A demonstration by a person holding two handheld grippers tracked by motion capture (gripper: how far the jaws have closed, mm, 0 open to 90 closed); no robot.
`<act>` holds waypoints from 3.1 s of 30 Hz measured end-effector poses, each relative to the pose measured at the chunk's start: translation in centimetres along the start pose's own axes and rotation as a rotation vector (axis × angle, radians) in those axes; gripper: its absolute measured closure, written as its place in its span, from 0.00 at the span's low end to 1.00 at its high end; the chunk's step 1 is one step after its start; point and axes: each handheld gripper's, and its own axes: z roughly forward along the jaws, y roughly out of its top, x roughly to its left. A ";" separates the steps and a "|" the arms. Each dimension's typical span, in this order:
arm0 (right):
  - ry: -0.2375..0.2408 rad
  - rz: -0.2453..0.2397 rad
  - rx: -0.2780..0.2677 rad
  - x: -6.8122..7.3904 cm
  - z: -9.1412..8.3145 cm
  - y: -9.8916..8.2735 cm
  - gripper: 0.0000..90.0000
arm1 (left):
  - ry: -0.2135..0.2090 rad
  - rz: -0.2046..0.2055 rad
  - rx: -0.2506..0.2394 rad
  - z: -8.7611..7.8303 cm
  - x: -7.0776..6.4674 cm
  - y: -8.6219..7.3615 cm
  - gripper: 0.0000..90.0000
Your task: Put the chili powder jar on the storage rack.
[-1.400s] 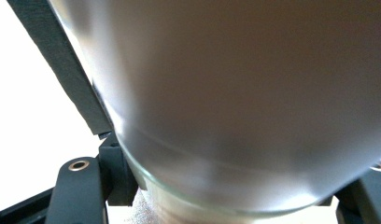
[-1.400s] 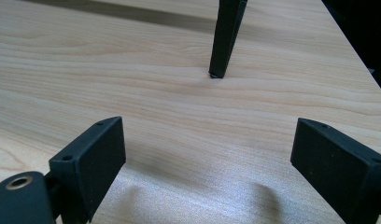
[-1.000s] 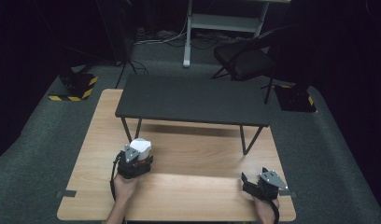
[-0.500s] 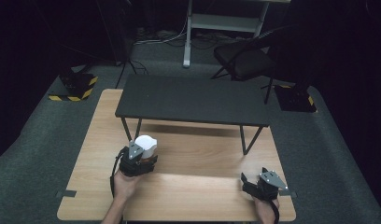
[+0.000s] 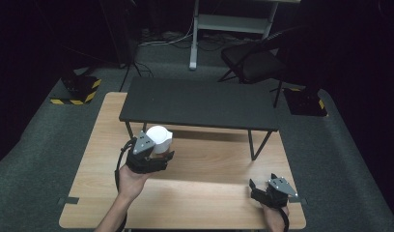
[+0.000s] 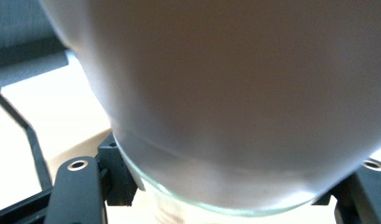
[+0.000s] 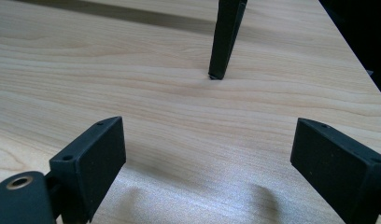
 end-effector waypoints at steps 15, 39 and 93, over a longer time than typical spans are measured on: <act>0.008 -0.003 -0.004 -0.1 -0.1 -0.1 0.11 | -0.114 0.003 -0.058 2.6 2.7 8.1 0.34; 0.011 -0.007 -0.004 -0.2 0.0 0.0 0.12 | -0.060 -0.055 -0.024 11.1 5.0 14.3 0.34; -0.011 0.010 -0.026 0.0 -0.2 -0.4 0.12 | 0.001 0.009 -0.015 8.0 3.9 11.9 0.05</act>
